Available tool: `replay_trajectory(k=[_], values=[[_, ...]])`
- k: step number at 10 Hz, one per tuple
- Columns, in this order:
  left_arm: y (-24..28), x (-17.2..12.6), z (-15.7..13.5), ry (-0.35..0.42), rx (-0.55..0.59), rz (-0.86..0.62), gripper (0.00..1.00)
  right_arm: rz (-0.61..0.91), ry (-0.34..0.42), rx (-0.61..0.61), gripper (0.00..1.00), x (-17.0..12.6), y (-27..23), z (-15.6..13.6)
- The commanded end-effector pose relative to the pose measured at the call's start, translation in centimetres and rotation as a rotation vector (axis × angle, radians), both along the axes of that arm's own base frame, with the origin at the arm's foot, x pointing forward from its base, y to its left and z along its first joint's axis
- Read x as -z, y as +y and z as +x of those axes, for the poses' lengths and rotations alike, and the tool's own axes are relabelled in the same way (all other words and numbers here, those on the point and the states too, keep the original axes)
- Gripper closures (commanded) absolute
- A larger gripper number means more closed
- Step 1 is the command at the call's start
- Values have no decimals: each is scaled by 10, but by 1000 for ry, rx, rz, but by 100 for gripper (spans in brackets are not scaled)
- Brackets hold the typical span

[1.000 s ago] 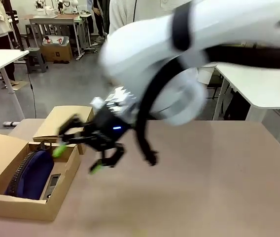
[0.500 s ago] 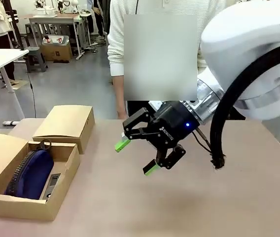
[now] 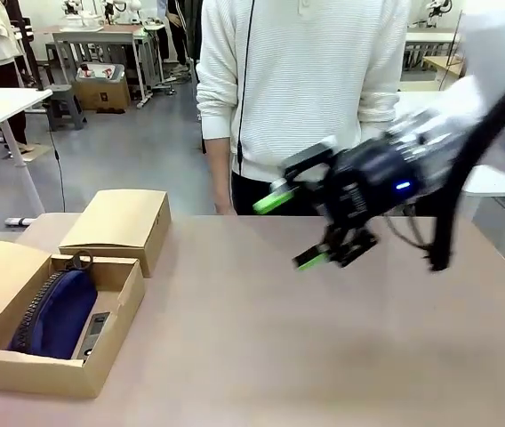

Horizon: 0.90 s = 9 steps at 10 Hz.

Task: Place items inside the box.
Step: Pick up a Pencil pouch or Stapler and place it inside the Mailer Box closest to the robot.

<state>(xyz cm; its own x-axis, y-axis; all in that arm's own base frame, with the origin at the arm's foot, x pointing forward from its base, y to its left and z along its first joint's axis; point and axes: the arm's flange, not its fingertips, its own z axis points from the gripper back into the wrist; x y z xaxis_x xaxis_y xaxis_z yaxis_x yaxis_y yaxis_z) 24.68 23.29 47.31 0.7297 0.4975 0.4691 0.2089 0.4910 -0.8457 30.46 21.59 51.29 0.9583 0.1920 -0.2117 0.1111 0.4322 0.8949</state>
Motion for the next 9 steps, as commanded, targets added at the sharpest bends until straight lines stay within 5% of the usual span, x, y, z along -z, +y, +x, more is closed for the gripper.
replay_trajectory(k=[1, 2, 5, 6, 8, 9], values=[[-1, 0, 1, -34, 3, -8, 0, 96, 36, 48, 0, 0, -86, -17], [-1, 0, 1, -34, 3, -8, 0, 146, 24, 14, 0, 4, -122, -31], [-1, 0, 1, -34, 3, -8, 0, 376, -18, -134, 0, 75, -230, -75], [-1, 0, 1, -34, 3, -8, 0, 471, -90, -141, 0, 107, -249, -83], [-1, 0, 1, -34, 3, -8, 0, 422, -55, -84, 0, 136, -237, -81], [-1, 0, 1, -34, 3, -8, 0, 429, -59, -95, 0, 64, -270, -58]])
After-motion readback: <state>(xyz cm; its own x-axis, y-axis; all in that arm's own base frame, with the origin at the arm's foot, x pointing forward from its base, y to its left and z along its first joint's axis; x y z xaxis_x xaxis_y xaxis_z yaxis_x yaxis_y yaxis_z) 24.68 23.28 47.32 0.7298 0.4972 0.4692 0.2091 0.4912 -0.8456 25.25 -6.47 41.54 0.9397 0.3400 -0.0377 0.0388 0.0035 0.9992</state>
